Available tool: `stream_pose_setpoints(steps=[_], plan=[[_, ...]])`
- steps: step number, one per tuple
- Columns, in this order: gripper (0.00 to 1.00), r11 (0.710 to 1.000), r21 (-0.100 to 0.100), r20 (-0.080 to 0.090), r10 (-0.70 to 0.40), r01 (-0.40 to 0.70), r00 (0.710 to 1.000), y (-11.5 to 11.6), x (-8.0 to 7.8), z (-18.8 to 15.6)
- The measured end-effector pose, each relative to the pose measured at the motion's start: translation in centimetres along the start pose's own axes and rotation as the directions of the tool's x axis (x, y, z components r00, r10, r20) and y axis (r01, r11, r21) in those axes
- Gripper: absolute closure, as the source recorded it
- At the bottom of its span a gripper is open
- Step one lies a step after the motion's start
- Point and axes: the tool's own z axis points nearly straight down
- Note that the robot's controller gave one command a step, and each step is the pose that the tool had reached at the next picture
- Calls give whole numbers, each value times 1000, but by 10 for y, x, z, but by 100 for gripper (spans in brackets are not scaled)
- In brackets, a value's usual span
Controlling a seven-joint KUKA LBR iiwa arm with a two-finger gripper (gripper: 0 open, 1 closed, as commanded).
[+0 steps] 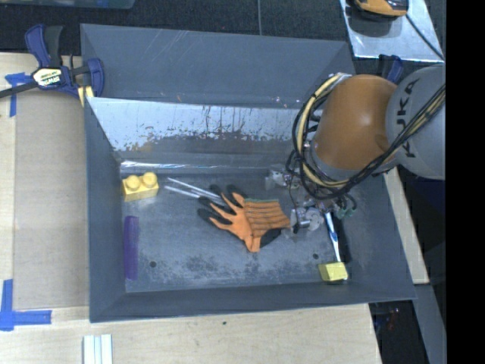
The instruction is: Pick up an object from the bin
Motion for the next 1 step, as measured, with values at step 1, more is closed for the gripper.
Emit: stream_pose_setpoints(steps=[1], plan=[[0,992,-7,-2,-126,126,992,52,3,26]])
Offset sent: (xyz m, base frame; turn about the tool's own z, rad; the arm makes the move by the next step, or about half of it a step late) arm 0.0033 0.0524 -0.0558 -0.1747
